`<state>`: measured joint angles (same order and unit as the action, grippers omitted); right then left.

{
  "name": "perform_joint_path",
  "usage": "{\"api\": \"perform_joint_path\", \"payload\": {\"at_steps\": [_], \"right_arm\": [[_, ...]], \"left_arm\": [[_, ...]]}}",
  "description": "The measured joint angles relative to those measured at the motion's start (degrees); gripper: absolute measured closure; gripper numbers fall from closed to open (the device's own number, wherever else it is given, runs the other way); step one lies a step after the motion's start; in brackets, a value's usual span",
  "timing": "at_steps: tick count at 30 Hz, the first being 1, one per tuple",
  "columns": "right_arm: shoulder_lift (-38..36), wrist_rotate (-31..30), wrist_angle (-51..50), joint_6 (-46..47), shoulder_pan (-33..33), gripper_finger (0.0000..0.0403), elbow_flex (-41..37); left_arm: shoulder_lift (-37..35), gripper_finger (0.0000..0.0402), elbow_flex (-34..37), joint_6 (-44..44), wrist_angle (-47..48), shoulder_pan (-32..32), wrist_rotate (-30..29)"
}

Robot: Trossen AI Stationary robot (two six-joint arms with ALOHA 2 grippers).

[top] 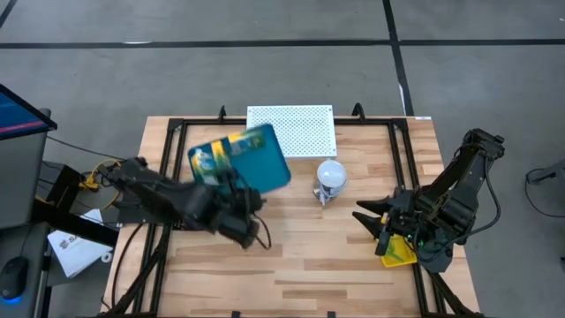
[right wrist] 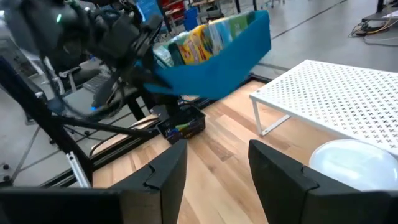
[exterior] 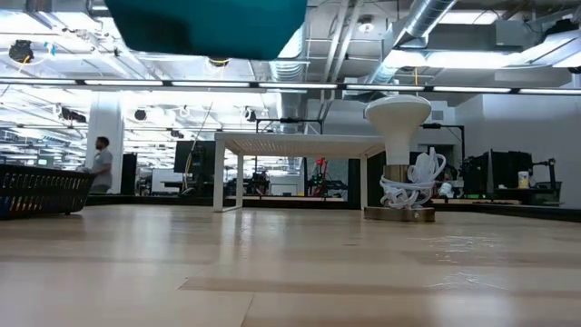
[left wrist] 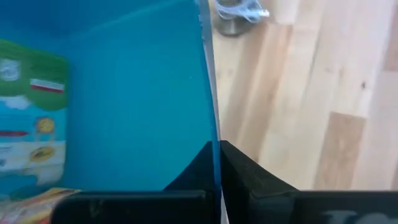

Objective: Pick & Place Office Desk Supplies
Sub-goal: Put the blue bin with crayon boxes on the shelf

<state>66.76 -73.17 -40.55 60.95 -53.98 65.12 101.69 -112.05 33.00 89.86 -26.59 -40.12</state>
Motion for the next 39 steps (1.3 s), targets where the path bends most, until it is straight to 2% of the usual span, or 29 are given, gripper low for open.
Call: {"api": "perform_joint_path", "payload": {"at_steps": [6, 15, 22, 30, 39], "right_arm": [[0.02, -1.81, 0.03, 0.63, 0.13, 0.0235, 0.0], [0.1, -4.35, 0.17, 3.17, 0.13, 0.0235, 0.0], [0.11, -5.35, 0.5, 5.07, 1.21, 0.0235, 0.0], [0.11, -6.76, 1.4, 5.1, 1.34, 0.0235, 0.0], [0.11, -6.86, 2.23, 5.1, 2.78, 0.0235, 0.0]], "left_arm": [[-7.1, 0.0401, 4.33, -5.31, 0.17, 6.72, -0.02], [-14.83, 0.0401, 11.8, -7.15, -0.99, 20.35, 3.2], [-15.49, 0.0401, 15.31, -9.36, -4.44, 29.2, 4.99], [-15.41, 0.0401, 17.38, -6.36, -10.6, 38.47, 9.12], [-14.6, 0.0401, 17.33, -3.82, -21.35, 43.85, 9.07]]}}
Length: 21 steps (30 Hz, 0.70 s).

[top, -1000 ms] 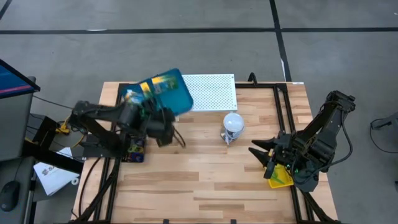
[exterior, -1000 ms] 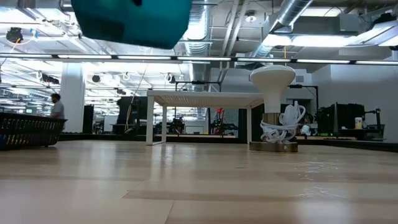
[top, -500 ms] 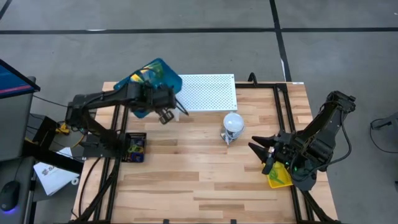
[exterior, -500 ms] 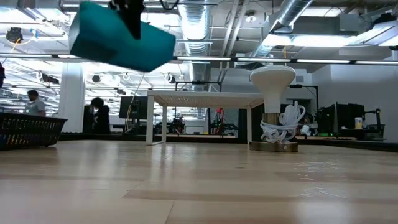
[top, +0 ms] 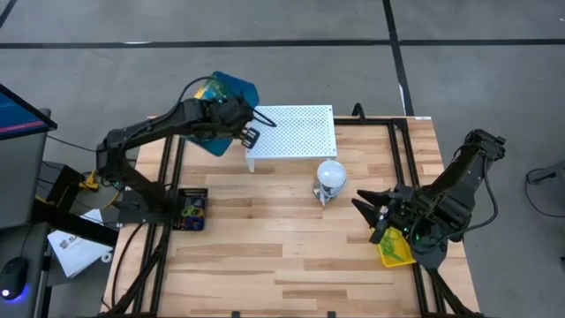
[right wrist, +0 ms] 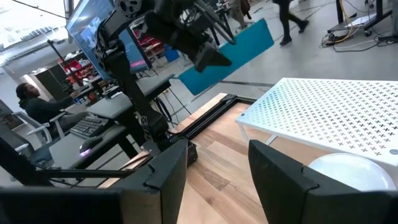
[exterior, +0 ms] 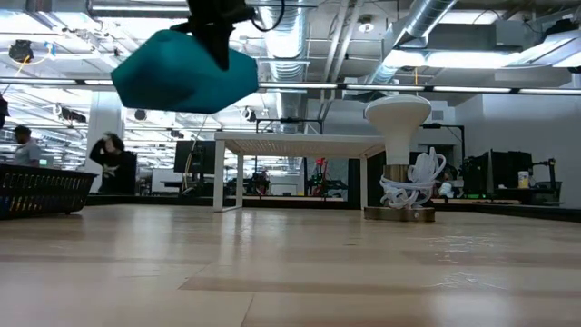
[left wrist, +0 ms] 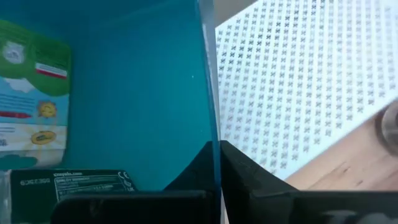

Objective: Pick & Place Office Desk Supplies
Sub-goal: Put the blue bin with crayon boxes on the shelf

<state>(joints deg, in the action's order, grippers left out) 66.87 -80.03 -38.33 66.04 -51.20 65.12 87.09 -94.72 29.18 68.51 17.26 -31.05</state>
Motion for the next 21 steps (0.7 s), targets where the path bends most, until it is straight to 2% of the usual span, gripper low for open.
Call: {"api": "perform_joint_path", "payload": {"at_steps": [12, 16, 21], "right_arm": [[0.0, 0.7, -0.46, -0.46, -0.57, 0.0235, 0.02], [0.0, 2.58, -0.84, -0.81, -0.59, 0.0235, 0.02], [0.0, 5.4, -0.82, -3.43, -0.59, 0.0235, 0.02]], "left_arm": [[10.2, 0.0401, 0.0, 5.25, -0.14, 0.49, 2.04], [12.75, 0.0401, 0.0, 9.16, 3.64, 0.41, 1.92], [13.87, 0.0402, 0.0, 15.35, 10.92, 0.49, -1.09]]}}
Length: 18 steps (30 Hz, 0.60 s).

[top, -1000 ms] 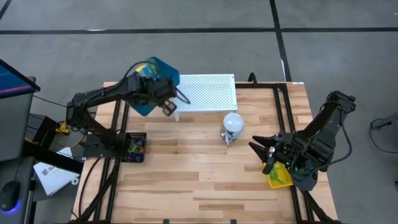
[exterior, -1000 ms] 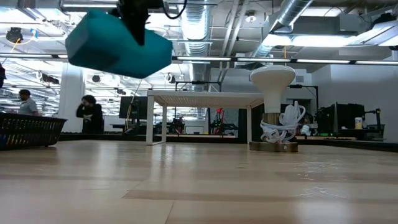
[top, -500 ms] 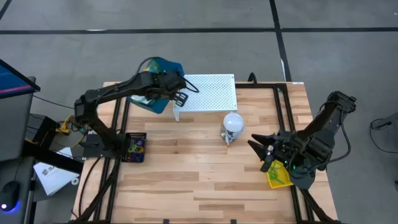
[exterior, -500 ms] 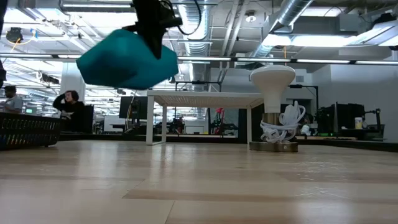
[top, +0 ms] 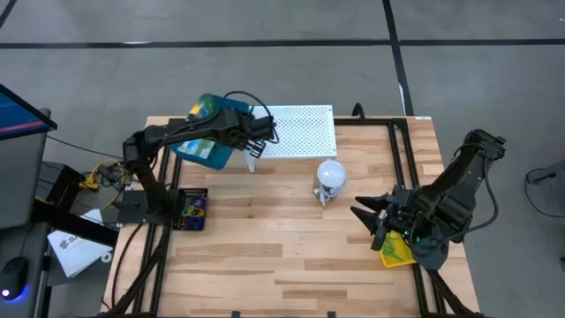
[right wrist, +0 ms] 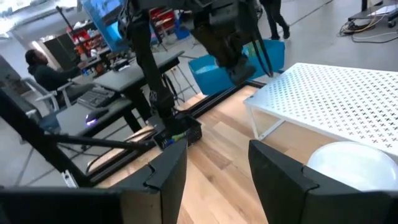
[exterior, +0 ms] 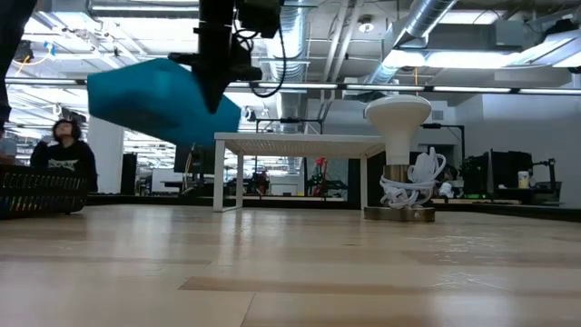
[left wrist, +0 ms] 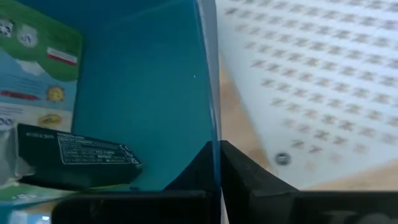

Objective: Pick & Place Office Desk Supplies
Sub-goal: Put the blue bin with crayon boxes on the shelf

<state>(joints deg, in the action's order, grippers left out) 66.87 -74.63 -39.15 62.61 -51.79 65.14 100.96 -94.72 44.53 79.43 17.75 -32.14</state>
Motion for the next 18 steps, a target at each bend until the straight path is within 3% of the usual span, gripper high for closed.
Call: {"api": "perform_joint_path", "payload": {"at_steps": [11, 18], "right_arm": [[-0.02, 0.86, -3.51, -0.1, -3.01, 0.0235, 0.0], [-0.11, 1.35, -7.11, 1.83, -5.32, 0.0235, 0.0]], "left_arm": [[-0.85, 0.0401, -0.04, 18.59, 1.93, 0.51, -0.95], [-0.85, 0.0401, -2.47, 19.11, 1.84, -0.44, -2.45]]}}
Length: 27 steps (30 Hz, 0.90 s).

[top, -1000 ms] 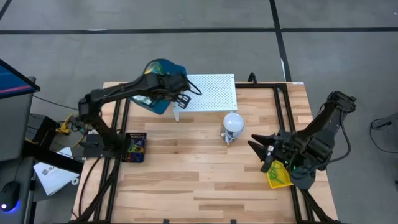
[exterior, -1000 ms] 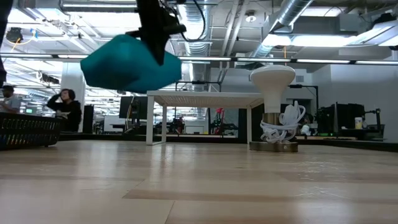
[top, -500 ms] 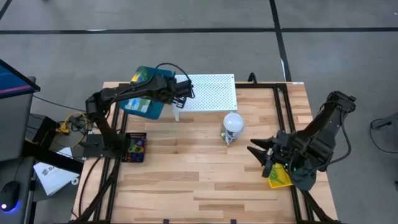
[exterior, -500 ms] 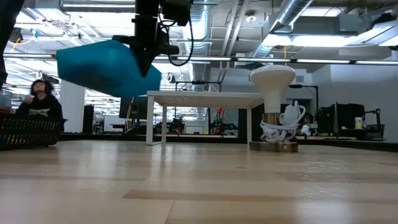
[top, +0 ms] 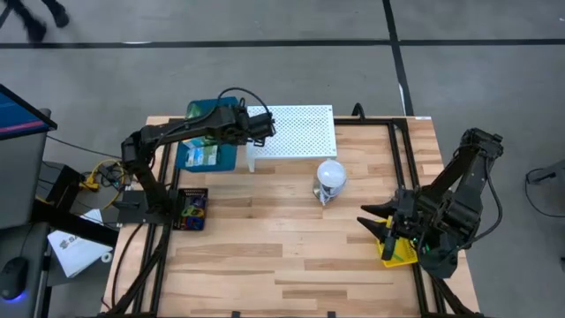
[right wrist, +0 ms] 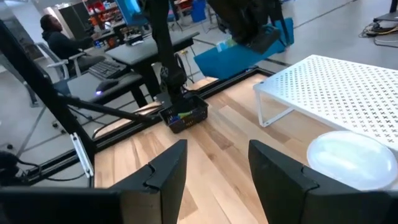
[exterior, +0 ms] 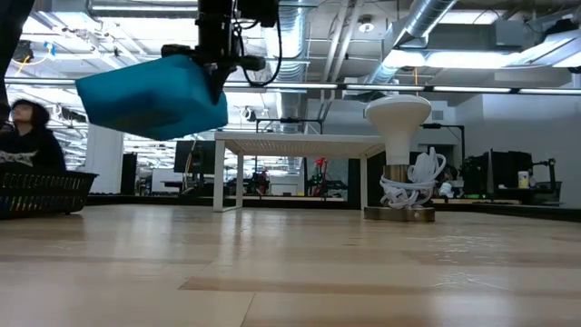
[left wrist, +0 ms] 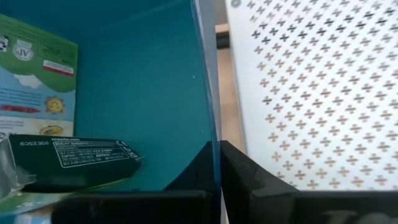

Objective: Pick & Place Office Desk Supplies
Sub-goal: Put the blue bin with crayon boxes on the shelf

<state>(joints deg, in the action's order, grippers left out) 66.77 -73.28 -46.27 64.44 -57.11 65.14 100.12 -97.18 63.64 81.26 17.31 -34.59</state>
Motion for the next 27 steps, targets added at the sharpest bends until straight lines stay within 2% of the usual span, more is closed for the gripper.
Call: {"api": "perform_joint_path", "payload": {"at_steps": [7, 23, 27], "right_arm": [[-0.09, 0.0, -6.39, 6.52, -0.4, 0.0235, 0.0], [-2.47, 2.75, -8.57, 7.16, -1.26, 0.0235, 0.0], [-2.54, 2.76, -8.78, 7.14, -2.77, 0.0235, 0.0]], "left_arm": [[1.49, 0.0401, -4.81, -0.07, 1.36, -0.43, -1.07], [19.5, 0.0401, -29.45, -3.09, 4.48, -0.43, -0.3], [22.35, 0.0401, -33.31, -3.29, 6.04, -0.49, 0.02]]}}
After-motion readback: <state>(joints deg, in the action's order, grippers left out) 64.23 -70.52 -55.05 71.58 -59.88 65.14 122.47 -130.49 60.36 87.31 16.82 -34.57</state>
